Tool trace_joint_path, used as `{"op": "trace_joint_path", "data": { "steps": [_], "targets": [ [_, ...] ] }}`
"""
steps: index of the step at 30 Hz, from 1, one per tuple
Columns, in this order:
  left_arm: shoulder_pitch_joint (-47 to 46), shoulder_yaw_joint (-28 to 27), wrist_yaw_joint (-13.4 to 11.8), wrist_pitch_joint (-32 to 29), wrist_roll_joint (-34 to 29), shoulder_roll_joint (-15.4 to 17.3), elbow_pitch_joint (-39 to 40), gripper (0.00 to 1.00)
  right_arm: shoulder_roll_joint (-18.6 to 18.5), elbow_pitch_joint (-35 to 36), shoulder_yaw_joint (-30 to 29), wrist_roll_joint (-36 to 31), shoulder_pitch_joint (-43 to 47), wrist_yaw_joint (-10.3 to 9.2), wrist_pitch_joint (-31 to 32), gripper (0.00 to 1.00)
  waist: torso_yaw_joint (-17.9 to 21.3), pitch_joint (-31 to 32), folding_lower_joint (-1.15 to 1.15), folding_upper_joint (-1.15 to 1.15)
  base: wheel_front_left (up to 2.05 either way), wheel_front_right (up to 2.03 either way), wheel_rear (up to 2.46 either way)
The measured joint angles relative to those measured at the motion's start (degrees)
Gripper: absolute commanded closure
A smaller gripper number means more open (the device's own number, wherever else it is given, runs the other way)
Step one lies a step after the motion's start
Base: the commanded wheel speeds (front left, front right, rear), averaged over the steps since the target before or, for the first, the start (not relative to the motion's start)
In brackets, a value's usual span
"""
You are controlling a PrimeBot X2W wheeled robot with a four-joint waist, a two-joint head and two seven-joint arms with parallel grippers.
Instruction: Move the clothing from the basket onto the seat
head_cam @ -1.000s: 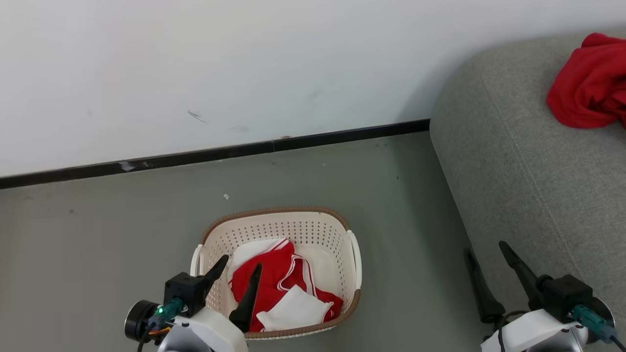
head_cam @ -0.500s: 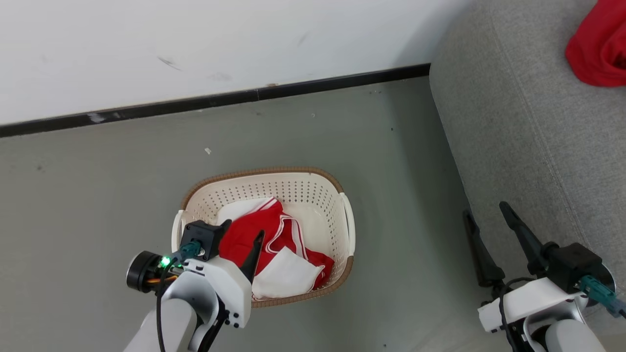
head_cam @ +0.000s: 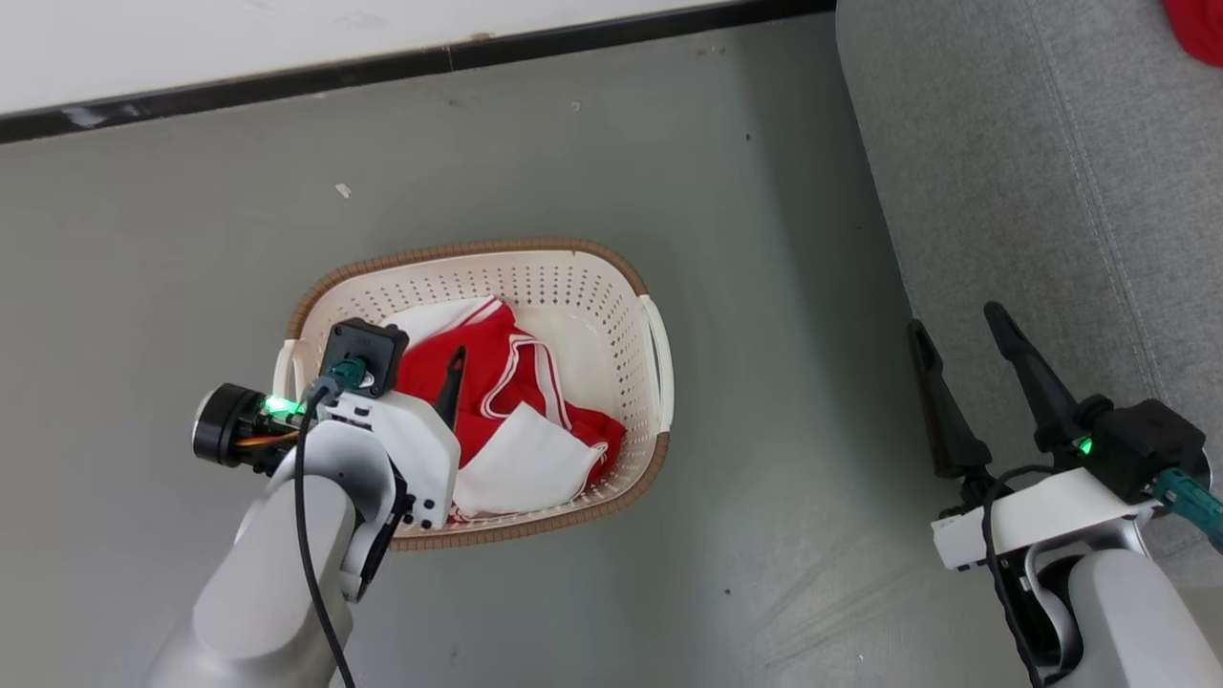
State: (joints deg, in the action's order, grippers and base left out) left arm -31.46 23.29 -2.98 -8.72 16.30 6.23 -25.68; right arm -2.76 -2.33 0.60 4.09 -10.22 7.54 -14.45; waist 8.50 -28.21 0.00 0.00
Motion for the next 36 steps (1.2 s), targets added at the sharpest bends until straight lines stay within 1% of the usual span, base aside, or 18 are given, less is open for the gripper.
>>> {"op": "trace_joint_path", "data": {
  "steps": [5, 15, 22, 33, 36],
  "targets": [
    [-2.7, -0.4, -1.0, 0.0, -1.8, 0.7, -1.4, 0.00, 0.0, 0.3, 0.6, 0.1, -2.4, 0.00, 0.0, 0.00, 0.9, -3.3, 0.00, 0.00, 0.00, 0.00, 0.00],
    [-6.8, -1.4, -3.5, -0.1, -3.2, 1.4, -4.4, 0.00, 0.1, 0.6, 1.3, 0.8, -7.1, 0.00, 0.0, 0.00, 2.5, -9.1, 0.00, 0.00, 0.00, 0.00, 0.00],
    [-9.5, -0.4, -4.1, -1.0, -4.8, 1.4, -6.6, 0.00, 0.1, 0.5, 1.7, 1.5, -9.4, 0.00, 0.0, 0.00, 3.6, -12.5, 0.00, 0.00, 0.00, 0.00, 0.00],
    [-12.6, -0.1, -5.0, -2.4, -5.8, 1.1, -10.7, 0.00, 0.1, 0.5, 2.8, 2.0, -12.6, 0.00, 0.0, 0.00, 4.7, -17.3, 0.00, 0.00, 0.00, 0.00, 0.00],
    [-13.3, -0.4, -5.7, -2.4, -5.8, 1.0, -11.3, 0.00, 0.1, 0.5, 2.8, 2.0, -13.3, 0.00, 0.0, 0.00, 4.9, -18.6, 0.00, 0.00, 0.00, 0.00, 0.00]
  ]
}}
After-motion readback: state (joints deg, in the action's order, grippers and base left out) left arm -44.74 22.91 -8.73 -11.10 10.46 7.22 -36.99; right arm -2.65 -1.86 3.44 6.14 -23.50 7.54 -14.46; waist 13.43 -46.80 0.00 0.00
